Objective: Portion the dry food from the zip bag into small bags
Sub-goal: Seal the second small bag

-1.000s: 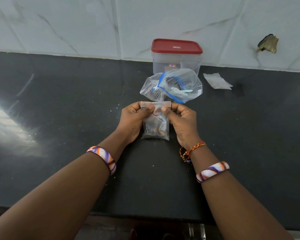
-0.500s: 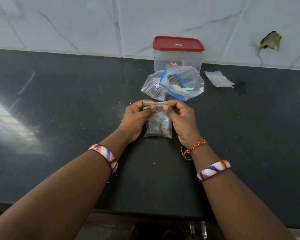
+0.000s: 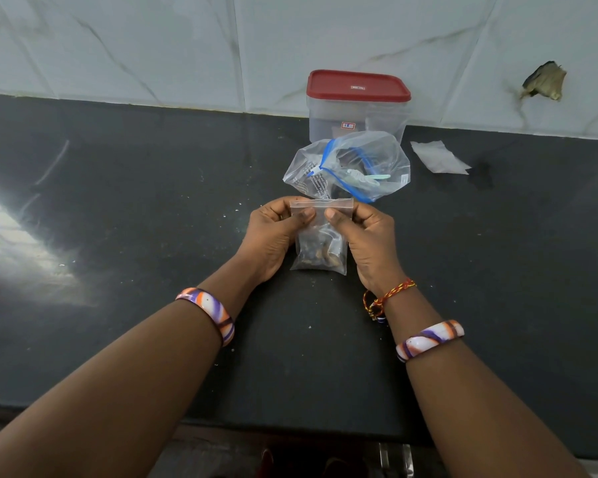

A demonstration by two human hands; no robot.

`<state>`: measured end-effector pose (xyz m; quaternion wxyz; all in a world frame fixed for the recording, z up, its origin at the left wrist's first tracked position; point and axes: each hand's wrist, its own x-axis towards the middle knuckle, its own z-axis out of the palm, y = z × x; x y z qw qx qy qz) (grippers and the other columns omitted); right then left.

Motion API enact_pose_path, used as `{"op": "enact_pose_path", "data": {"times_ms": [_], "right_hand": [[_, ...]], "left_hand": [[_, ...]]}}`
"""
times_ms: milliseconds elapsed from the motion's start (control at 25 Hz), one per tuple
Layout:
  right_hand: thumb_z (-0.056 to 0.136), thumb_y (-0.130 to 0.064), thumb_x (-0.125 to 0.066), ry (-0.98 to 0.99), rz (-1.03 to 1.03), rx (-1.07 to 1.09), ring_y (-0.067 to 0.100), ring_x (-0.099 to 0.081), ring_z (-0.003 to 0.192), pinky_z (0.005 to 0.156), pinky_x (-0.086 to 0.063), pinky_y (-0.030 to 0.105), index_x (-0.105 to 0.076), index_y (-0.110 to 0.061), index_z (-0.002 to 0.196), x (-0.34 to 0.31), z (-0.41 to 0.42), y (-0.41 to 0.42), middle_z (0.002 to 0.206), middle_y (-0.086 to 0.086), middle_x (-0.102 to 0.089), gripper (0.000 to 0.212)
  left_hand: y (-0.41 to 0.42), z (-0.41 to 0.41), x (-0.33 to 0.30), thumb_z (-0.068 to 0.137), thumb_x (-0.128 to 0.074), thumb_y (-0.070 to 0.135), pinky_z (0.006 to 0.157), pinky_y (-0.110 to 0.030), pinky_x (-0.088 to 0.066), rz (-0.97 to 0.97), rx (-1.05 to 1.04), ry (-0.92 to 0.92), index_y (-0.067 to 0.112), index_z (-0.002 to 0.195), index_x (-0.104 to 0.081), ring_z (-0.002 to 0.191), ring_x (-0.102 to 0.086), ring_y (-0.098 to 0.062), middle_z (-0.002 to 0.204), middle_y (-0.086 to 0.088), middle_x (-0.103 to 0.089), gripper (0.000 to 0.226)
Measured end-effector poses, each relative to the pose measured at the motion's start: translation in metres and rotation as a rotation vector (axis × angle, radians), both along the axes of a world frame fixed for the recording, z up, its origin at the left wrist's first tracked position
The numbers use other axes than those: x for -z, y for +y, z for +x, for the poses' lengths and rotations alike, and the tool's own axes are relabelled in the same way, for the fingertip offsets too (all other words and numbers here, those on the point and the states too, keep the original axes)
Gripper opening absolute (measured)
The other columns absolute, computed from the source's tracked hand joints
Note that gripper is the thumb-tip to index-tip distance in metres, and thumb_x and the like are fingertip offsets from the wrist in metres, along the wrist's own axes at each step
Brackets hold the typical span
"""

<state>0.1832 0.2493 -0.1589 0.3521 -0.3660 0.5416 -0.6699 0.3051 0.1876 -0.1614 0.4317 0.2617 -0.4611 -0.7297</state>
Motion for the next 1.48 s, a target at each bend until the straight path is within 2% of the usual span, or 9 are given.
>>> {"op": "enact_pose_path", "data": {"times_ms": [320,440,600,840,1000,1120,1240,1480], "right_hand": [[0.083,0.001,-0.063,-0.014,0.026,0.012,0.024,-0.064,0.084,0.081,-0.055,0.037,-0.067,0.004,0.097,0.0009,0.0008,-0.0005,0.082,0.010,-0.067,0.015],[0.083,0.000,-0.064,0.013,0.019,-0.007,0.024,-0.064,0.086,0.083,-0.056,0.039,-0.067,0.001,0.097,0.0025,0.0003,-0.0011,0.084,0.011,-0.067,0.015],[0.082,0.001,-0.065,0.041,0.002,-0.025,0.025,-0.063,0.083,0.081,-0.055,0.040,-0.068,-0.006,0.086,0.0022,0.0009,-0.0009,0.080,0.010,-0.066,0.008],[0.085,0.001,-0.060,0.080,0.012,-0.063,0.019,-0.063,0.080,0.079,-0.055,0.036,-0.066,-0.014,0.081,0.0014,0.0024,-0.0015,0.077,0.001,-0.066,0.017],[0.085,-0.003,-0.062,-0.019,0.012,-0.001,0.020,-0.064,0.079,0.077,-0.056,0.035,-0.068,-0.010,0.085,0.0020,-0.0010,-0.0021,0.081,0.008,-0.067,0.009],[0.082,0.000,-0.065,-0.102,-0.016,0.059,0.016,-0.062,0.074,0.075,-0.055,0.032,-0.069,-0.014,0.069,0.0012,-0.0039,-0.0029,0.069,-0.002,-0.068,0.019],[0.080,0.002,-0.065,-0.115,-0.030,0.039,0.017,-0.060,0.076,0.079,-0.053,0.037,-0.069,-0.020,0.057,0.0023,-0.0048,-0.0038,0.063,-0.008,-0.067,0.032],[0.089,-0.010,-0.058,-0.115,-0.029,0.019,0.013,-0.066,0.075,0.080,-0.056,0.034,-0.071,-0.015,0.068,0.0035,-0.0069,-0.0035,0.069,-0.004,-0.071,0.025]], "left_hand": [[0.0017,-0.0007,-0.0011,0.088,-0.050,-0.008,0.065,-0.021,-0.057,-0.021,0.038,-0.031,0.007,0.082,-0.061,0.062,-0.067,-0.007,0.065,0.003,-0.071,0.019],[0.0021,0.0001,-0.0012,0.086,-0.053,-0.009,0.063,-0.021,-0.057,-0.053,0.030,-0.020,0.004,0.084,-0.062,0.062,-0.068,-0.006,0.066,0.002,-0.072,0.016],[0.0017,-0.0005,0.0002,0.086,-0.052,-0.007,0.061,-0.019,-0.056,-0.073,0.035,-0.044,0.006,0.079,-0.061,0.059,-0.066,-0.005,0.061,0.003,-0.070,0.017],[0.0008,-0.0017,0.0041,0.086,-0.054,-0.006,0.064,-0.019,-0.056,-0.103,0.011,-0.104,0.008,0.079,-0.061,0.060,-0.066,-0.004,0.062,0.004,-0.070,0.017],[-0.0009,0.0003,0.0046,0.087,-0.054,-0.006,0.065,-0.025,-0.059,-0.042,-0.001,-0.031,0.005,0.085,-0.061,0.062,-0.068,-0.009,0.067,0.000,-0.072,0.013],[-0.0016,0.0010,0.0007,0.088,-0.051,-0.006,0.065,-0.026,-0.059,0.043,-0.024,0.021,0.002,0.078,-0.059,0.058,-0.068,-0.009,0.062,-0.001,-0.071,0.015],[-0.0012,0.0017,-0.0018,0.087,-0.051,-0.007,0.063,-0.024,-0.059,0.091,-0.033,0.037,0.001,0.070,-0.056,0.058,-0.068,-0.009,0.060,-0.002,-0.070,0.020],[-0.0014,0.0018,-0.0019,0.089,-0.053,0.000,0.062,-0.027,-0.060,0.084,-0.015,0.043,0.005,0.078,-0.060,0.061,-0.068,-0.010,0.064,0.000,-0.071,0.015]]}}
